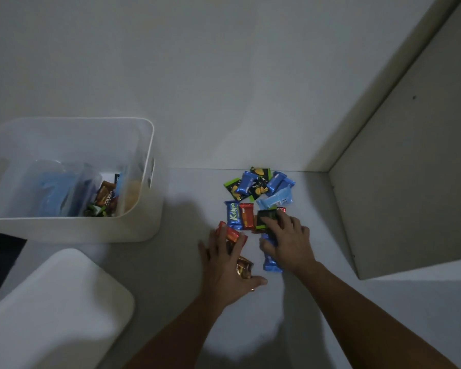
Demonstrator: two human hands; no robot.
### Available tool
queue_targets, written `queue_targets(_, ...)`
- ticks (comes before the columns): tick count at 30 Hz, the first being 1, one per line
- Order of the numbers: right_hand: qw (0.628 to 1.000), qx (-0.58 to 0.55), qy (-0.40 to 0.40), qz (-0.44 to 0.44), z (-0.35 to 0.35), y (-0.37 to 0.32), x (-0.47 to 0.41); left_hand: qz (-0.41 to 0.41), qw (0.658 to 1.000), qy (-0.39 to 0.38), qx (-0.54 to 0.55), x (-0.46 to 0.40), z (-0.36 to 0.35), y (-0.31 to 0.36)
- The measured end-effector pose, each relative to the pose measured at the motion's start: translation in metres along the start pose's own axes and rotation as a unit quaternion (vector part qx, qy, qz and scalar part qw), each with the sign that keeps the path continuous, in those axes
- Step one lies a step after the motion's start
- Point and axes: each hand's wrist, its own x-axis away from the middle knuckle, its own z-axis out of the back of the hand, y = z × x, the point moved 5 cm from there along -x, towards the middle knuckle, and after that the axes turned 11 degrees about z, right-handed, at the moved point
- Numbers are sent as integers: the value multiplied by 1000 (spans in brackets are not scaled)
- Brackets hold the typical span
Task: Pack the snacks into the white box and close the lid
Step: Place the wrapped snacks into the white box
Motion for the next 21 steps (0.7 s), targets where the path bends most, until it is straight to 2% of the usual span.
queue_targets(6, 1000, -16, 21, -13, 0, 12, 7, 1, 995, 98, 8, -3, 2, 1)
queue_targets(12, 998, 22, -60, -20, -1, 5, 17, -45, 993, 112, 22, -5, 0, -1)
queue_targets(16, 998, -41, 18, -48, 3, 1, 19, -38, 994, 98, 33, -15, 6, -2)
queue_targets(21, 987, -143, 34, -64, 10, 1, 19, 9, 991, 86, 103, -13, 28, -8)
